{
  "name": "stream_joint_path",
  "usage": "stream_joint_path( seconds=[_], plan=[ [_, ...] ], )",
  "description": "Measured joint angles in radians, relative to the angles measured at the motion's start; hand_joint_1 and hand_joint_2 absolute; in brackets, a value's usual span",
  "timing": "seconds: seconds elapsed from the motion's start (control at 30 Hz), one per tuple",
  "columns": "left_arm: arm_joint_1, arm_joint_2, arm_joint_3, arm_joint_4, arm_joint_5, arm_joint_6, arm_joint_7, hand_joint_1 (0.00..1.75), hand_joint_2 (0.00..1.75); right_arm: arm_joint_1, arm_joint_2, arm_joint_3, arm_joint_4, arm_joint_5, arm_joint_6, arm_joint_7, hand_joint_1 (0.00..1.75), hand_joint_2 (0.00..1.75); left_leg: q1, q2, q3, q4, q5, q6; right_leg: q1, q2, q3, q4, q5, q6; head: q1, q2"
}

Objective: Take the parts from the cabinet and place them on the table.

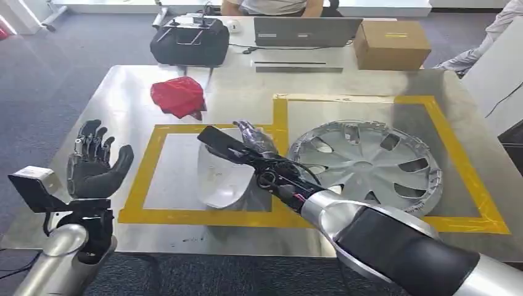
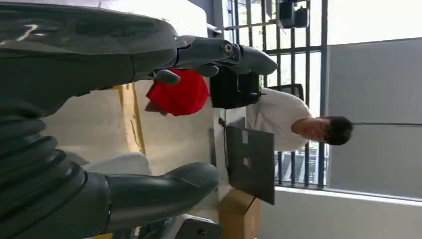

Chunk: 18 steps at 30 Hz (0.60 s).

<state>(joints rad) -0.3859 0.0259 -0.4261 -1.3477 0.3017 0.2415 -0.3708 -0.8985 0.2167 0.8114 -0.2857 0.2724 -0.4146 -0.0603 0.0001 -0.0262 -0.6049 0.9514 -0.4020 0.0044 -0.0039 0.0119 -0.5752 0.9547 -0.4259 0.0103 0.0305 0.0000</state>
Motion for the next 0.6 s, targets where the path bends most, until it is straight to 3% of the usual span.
stream_joint_path(
  seconds=[0.23, 0.33, 0.37, 0.6],
  plan=[
    [-0.001, 0.000, -0.003, 0.005, 0.003, 0.000, -0.002, 0.00, 1.75, 0.002, 0.000, 0.000, 0.000, -0.008, 0.005, -0.008, 0.00, 0.00, 0.000, 0.000, 0.000, 0.000, 0.000, 0.000, 0.000, 0.000, 0.000, 0.000, 0.000, 0.000, 0.000, 0.000],
    [-0.001, 0.000, -0.004, 0.005, 0.004, 0.009, -0.004, 0.00, 1.75, 0.003, 0.000, -0.003, 0.000, -0.060, 0.019, -0.041, 0.00, 0.00, 0.000, 0.000, 0.000, 0.000, 0.000, 0.000, 0.000, 0.000, 0.000, 0.000, 0.000, 0.000, 0.000, 0.000],
    [-0.001, 0.000, -0.004, 0.006, 0.004, 0.010, -0.005, 0.00, 0.00, 0.003, 0.000, -0.007, 0.000, -0.084, 0.029, -0.057, 0.00, 0.00, 0.000, 0.000, 0.000, 0.000, 0.000, 0.000, 0.000, 0.000, 0.000, 0.000, 0.000, 0.000, 0.000, 0.000],
    [-0.001, 0.002, -0.004, 0.019, -0.003, 0.028, -0.036, 0.00, 0.00, -0.005, 0.000, -0.116, -0.027, -0.382, 0.244, -0.252, 0.00, 0.00, 0.000, 0.000, 0.000, 0.000, 0.000, 0.000, 0.000, 0.000, 0.000, 0.000, 0.000, 0.000, 0.000, 0.000]
  ],
)
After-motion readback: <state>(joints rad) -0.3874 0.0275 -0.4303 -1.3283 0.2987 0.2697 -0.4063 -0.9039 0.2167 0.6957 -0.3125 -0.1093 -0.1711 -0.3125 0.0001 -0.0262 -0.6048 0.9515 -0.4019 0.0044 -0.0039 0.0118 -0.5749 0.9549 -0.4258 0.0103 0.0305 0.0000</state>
